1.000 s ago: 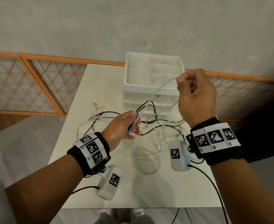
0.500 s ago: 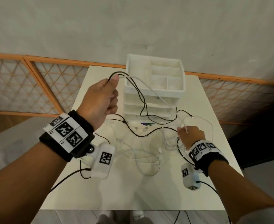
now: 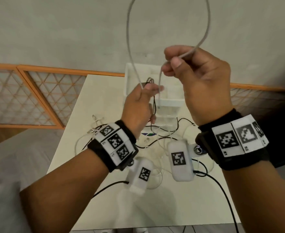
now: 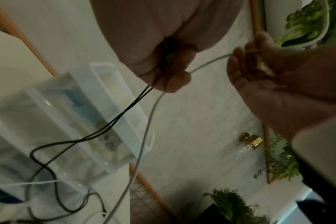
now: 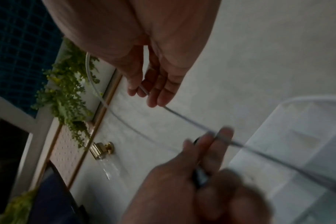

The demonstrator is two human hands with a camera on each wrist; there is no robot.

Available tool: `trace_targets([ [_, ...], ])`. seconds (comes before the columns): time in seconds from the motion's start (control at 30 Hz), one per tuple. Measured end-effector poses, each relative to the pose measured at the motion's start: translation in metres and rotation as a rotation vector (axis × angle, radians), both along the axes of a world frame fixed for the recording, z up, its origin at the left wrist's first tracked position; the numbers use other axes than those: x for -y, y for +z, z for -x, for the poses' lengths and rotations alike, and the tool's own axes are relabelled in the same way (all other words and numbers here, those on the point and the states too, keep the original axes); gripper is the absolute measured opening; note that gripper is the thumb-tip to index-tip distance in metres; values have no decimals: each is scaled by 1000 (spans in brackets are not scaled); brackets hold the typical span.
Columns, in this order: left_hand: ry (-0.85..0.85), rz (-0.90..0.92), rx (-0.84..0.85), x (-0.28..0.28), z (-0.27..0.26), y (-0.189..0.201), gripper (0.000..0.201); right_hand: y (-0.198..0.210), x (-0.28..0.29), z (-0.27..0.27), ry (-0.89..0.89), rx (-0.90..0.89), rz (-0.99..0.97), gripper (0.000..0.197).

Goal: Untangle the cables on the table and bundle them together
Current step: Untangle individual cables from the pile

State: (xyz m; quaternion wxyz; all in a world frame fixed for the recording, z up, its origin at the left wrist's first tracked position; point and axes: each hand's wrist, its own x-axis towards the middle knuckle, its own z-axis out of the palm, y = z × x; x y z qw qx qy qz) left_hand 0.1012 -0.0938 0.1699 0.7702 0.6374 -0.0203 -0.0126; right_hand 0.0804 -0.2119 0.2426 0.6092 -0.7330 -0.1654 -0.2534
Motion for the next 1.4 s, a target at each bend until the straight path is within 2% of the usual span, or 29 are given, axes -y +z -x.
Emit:
trace_targets([
  [0.07, -150, -11, -26, 13, 2, -5, 27, 8, 1, -2, -9, 50, -37, 18],
  [0.13, -240, -111, -79, 14, 5, -26, 29, 15, 10, -5, -70, 58, -60, 20],
  [0.23, -201, -341, -181, -8, 1, -70, 35, 5, 43, -16, -239, -38, -145, 30],
  [0.4, -178, -821, -250, -68, -5, -122, 28, -43, 106, -37, -656, -177, -15, 36],
  [0.47, -151, -884, -270, -87, -4, -131, 22, -55, 122, -45, -784, -216, -37, 32],
  [0.57, -113, -815, -280, -99, -4, -135, 23, -67, 129, -56, -849, -224, -64, 19],
  [0.67, -51, -629, -305, -89, -2, -118, 28, -85, 118, -62, -814, -295, 91, 20],
  [0.73, -76, -468, -299, -80, 0, -101, 31, -94, 115, -67, -810, -338, 114, 14],
  [0.8, -150, -402, -272, -75, 1, -90, 32, -88, 117, -73, -834, -332, 82, 11],
  [0.9, -185, -428, -288, -77, -1, -89, 31, -58, 123, -84, -814, -211, -114, 20],
  [1.0, -79, -521, -265, -79, -6, -94, 30, -22, 129, -95, -806, -82, -272, 27],
  [1.13, -46, -533, -288, -73, -13, -101, 29, -7, 118, -100, -772, -8, -156, 28],
  [1.27, -15, -535, -372, -76, -16, -105, 26, -28, 113, -99, -694, -56, -55, 29],
  [1.4, 43, -651, -413, -81, -19, -113, 38, -35, 108, -100, -591, -89, -61, 21],
])
